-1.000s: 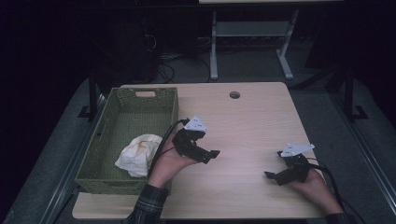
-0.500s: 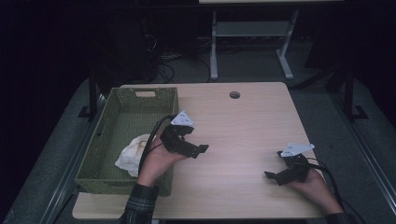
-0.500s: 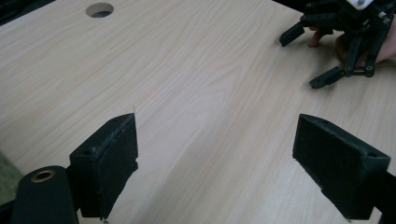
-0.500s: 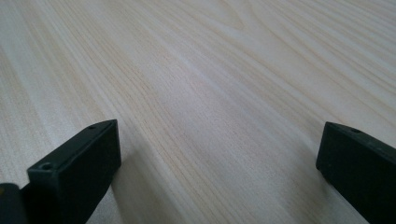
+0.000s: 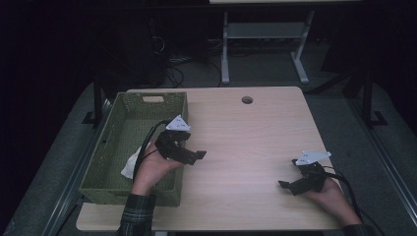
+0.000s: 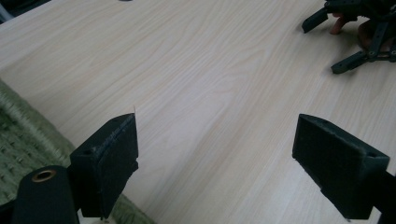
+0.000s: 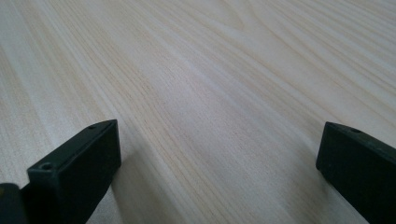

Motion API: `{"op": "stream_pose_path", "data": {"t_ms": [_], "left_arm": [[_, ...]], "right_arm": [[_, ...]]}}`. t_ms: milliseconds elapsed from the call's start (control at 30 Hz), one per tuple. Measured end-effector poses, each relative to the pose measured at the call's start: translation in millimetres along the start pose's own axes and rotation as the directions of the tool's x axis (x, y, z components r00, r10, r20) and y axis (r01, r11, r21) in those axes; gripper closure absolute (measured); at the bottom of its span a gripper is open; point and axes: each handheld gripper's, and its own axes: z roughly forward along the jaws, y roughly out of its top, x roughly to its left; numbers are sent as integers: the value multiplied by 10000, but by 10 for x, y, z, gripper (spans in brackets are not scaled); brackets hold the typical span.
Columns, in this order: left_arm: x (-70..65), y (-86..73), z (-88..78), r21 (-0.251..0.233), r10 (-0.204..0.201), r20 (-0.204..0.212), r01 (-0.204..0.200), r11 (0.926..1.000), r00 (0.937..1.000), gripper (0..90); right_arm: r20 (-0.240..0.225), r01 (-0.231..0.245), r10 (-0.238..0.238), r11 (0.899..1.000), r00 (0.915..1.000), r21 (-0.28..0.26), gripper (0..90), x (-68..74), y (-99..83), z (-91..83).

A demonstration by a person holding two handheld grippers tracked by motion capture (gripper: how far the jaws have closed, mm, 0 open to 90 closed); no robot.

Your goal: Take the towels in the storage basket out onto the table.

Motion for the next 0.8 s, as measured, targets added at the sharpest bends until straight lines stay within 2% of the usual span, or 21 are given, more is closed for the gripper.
{"op": "stream_pose_path", "data": {"t_ms": [233,433,700,800], "left_arm": [[58,-55,-80,39,-63,-150,64,10000,9999,137],[160,-134,-166,90,-297,-477,302,9995,9984,137],[280,-242,-310,73,-585,-967,595,9982,9936,138],[344,-302,-364,62,-737,-1212,750,9972,9899,139]], "right_arm": [[-59,101,-101,9999,9999,-14,0,1,-1,1],[-60,98,-98,10000,9999,-12,0,1,-1,1],[-59,101,-101,9999,9999,-10,0,0,-1,1],[-61,99,-99,10000,9999,-10,0,0,-1,1]]}}
